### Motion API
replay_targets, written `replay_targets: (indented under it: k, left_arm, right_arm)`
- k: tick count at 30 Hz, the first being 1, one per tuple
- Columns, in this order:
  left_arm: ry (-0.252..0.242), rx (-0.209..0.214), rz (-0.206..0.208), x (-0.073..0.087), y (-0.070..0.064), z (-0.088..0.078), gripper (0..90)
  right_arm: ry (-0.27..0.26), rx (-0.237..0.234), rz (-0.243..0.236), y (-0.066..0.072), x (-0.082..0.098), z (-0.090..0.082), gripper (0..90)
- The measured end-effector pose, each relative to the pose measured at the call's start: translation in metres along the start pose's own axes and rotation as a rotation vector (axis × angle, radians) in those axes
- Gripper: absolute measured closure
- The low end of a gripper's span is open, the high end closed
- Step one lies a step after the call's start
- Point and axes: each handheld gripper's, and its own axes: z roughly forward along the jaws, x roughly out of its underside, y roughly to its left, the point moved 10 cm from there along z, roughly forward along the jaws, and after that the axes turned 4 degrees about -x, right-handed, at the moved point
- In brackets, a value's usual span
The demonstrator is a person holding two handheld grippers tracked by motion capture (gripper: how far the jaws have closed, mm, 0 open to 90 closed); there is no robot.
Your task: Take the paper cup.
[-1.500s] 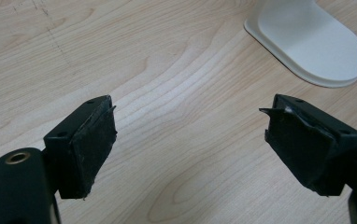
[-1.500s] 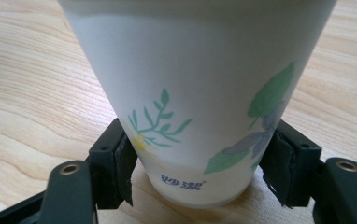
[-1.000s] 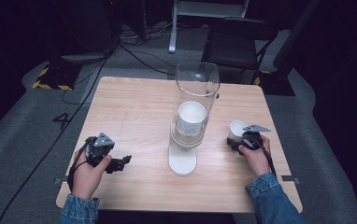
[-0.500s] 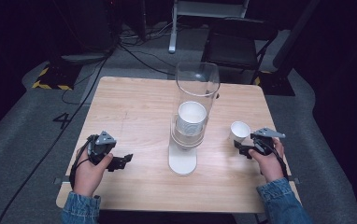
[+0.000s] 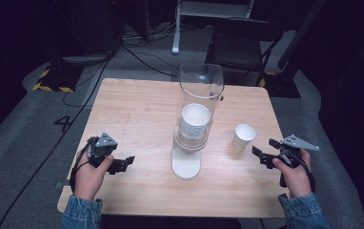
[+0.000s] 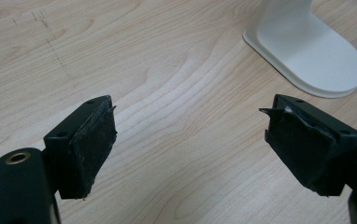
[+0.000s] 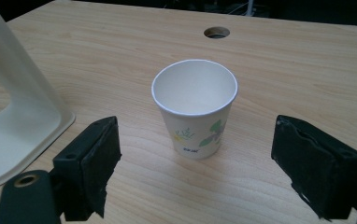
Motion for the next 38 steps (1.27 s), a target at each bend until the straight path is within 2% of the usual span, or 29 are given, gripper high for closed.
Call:
replay_targets:
  k: [3,4,6,8,9,11,14,18,23,31,38]
  left_arm:
    - [0.002,0.018,0.008,0.000,0.000,-0.004,16.6]
    - [0.007,0.026,0.024,0.001,0.000,-0.006,16.9]
    - [0.013,0.046,0.042,0.003,0.000,-0.010,16.9]
    - [0.006,0.047,0.037,0.003,0.001,-0.011,16.9]
    - [0.003,0.044,0.035,0.003,0.002,-0.012,16.9]
    - [0.000,0.044,0.032,0.003,0.003,-0.013,16.9]
    - [0.002,0.043,0.026,0.004,0.004,-0.015,16.9]
    - [0.002,0.047,0.026,0.005,0.005,-0.016,16.9]
    - [0.010,0.047,0.022,0.007,0.006,-0.014,16.9]
    - [0.014,0.043,0.016,0.008,0.007,-0.014,16.9]
    - [0.063,0.017,-0.006,0.019,0.010,-0.005,16.1]
  right_arm:
    - [-0.008,-0.012,-0.016,0.003,-0.001,-0.011,16.3]
    - [-0.006,-0.017,-0.022,0.003,-0.001,-0.014,16.4]
    - [0.025,-0.032,-0.042,0.004,0.002,-0.019,16.8]
    - [0.082,-0.039,-0.071,0.003,0.009,-0.026,18.6]
    - [0.082,-0.033,-0.075,0.002,0.009,-0.028,18.9]
    - [0.070,-0.009,-0.071,-0.003,0.007,-0.036,17.2]
    - [0.057,-0.005,-0.058,-0.008,0.006,-0.046,17.1]
    - [0.068,0.003,-0.045,-0.016,0.008,-0.054,17.1]
    - [0.066,0.020,-0.021,-0.024,0.012,-0.054,16.6]
    - [0.071,0.012,-0.035,-0.021,0.013,-0.050,16.6]
    - [0.092,0.008,-0.021,-0.022,0.021,-0.033,16.6]
